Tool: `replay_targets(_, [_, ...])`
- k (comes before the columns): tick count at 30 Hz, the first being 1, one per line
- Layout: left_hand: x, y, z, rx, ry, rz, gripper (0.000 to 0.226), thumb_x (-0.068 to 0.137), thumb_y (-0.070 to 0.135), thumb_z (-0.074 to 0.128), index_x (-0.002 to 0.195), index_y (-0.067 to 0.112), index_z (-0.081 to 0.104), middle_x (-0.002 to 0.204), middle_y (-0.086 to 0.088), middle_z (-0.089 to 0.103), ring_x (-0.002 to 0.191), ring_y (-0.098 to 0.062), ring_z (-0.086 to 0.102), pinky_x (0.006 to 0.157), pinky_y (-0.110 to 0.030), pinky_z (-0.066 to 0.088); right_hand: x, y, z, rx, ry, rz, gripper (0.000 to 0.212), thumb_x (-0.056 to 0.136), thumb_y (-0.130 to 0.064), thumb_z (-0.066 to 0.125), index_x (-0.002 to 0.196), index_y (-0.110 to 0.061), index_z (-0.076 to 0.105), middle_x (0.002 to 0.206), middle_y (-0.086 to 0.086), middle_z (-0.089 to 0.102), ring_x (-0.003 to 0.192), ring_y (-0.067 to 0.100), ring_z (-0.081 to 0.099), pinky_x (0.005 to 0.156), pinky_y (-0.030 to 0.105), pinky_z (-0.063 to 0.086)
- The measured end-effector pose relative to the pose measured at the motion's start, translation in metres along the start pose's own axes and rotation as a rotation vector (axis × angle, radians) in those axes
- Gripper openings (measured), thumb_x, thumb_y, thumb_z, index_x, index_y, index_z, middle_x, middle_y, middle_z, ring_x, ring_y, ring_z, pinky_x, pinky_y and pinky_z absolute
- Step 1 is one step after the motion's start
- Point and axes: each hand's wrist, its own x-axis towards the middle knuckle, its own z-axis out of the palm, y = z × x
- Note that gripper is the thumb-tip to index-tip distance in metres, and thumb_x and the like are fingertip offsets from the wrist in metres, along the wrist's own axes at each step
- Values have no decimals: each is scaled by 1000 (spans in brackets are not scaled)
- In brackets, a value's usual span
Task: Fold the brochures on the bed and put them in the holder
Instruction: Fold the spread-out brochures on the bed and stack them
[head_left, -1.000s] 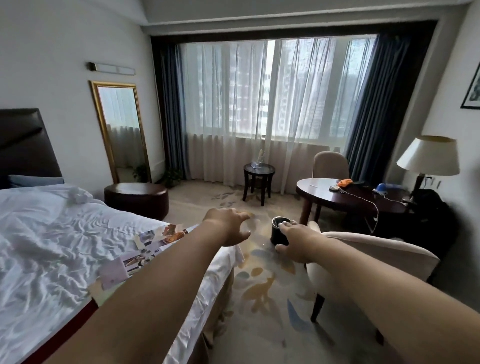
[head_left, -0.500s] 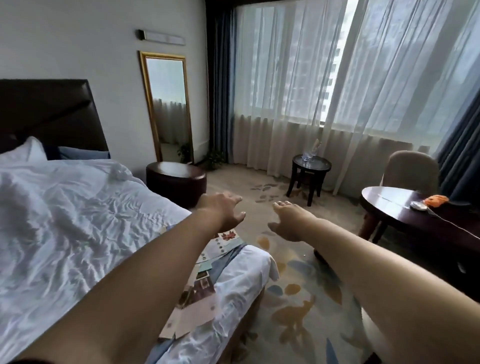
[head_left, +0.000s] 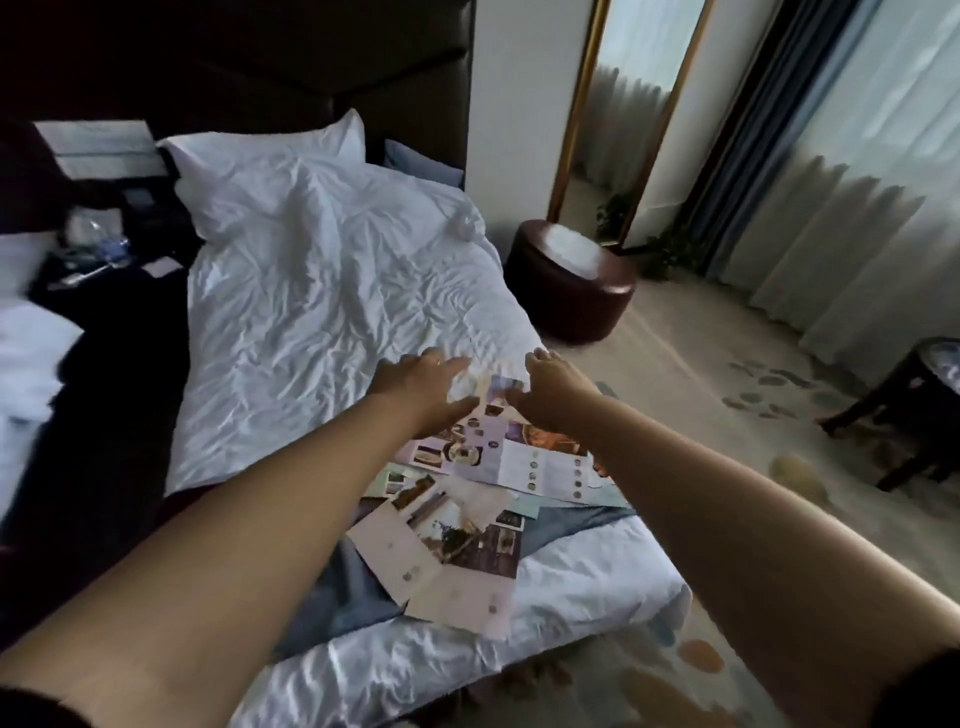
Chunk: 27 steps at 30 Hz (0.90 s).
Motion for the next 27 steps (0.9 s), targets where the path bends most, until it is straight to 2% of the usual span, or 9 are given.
replay_targets(3, [24, -45, 13, -43, -30, -137, 74, 93, 77, 39, 157, 42, 28, 164, 0, 31, 144, -30, 41, 110, -50, 36, 51, -31, 22, -28, -30, -124, 72, 100, -48, 55, 153, -3, 36, 159, 16, 38, 149, 32, 33, 121, 43, 31])
replay_targets(6, [43, -78, 27, -49, -69, -188, 74, 92, 78, 38, 156, 42, 28, 163, -1, 32, 142, -31, 42, 110, -50, 37, 87, -50, 42, -49, -66, -159, 74, 102, -48, 54, 157, -4, 31, 163, 14, 32, 152, 31, 29, 122, 45, 29])
replay_targets(12, [66, -123, 62, -108, -149, -280, 75, 92, 77, 41, 157, 43, 26, 163, -3, 31, 143, -33, 40, 107, -50, 37, 139, -59, 85, -62, -185, -159, 68, 103, -46, 52, 154, -4, 36, 159, 14, 39, 147, 32, 35, 117, 43, 33])
replay_targets(18, [67, -142, 117, -224, -251, -361, 77, 90, 77, 44, 156, 41, 27, 163, -1, 32, 141, -33, 42, 109, -51, 36, 169, -62, 130, -55, -303, -176, 60, 102, -42, 54, 147, -3, 43, 149, 16, 47, 139, 33, 44, 110, 42, 38])
replay_targets(23, [70, -136, 162, -375, -373, -409, 87, 83, 84, 48, 158, 45, 24, 168, 1, 22, 147, -32, 37, 114, -50, 38, 175, -63, 179, -121, -422, -265, 64, 102, -40, 55, 154, -7, 37, 161, 12, 37, 149, 31, 33, 121, 47, 32])
replay_targets(25, [77, -130, 178, -430, -398, -434, 98, 74, 93, 42, 157, 43, 27, 167, 1, 26, 145, -33, 40, 113, -50, 39, 181, -63, 197, -137, -463, -302, 62, 102, -39, 57, 152, -8, 38, 160, 11, 37, 149, 31, 34, 118, 48, 36])
replay_targets(27, [84, -126, 197, -463, -410, -443, 96, 76, 90, 46, 156, 39, 32, 163, -1, 32, 143, -32, 42, 113, -47, 40, 189, -61, 214, -140, -491, -327, 58, 102, -37, 57, 149, -8, 40, 153, 12, 44, 142, 33, 41, 111, 47, 43])
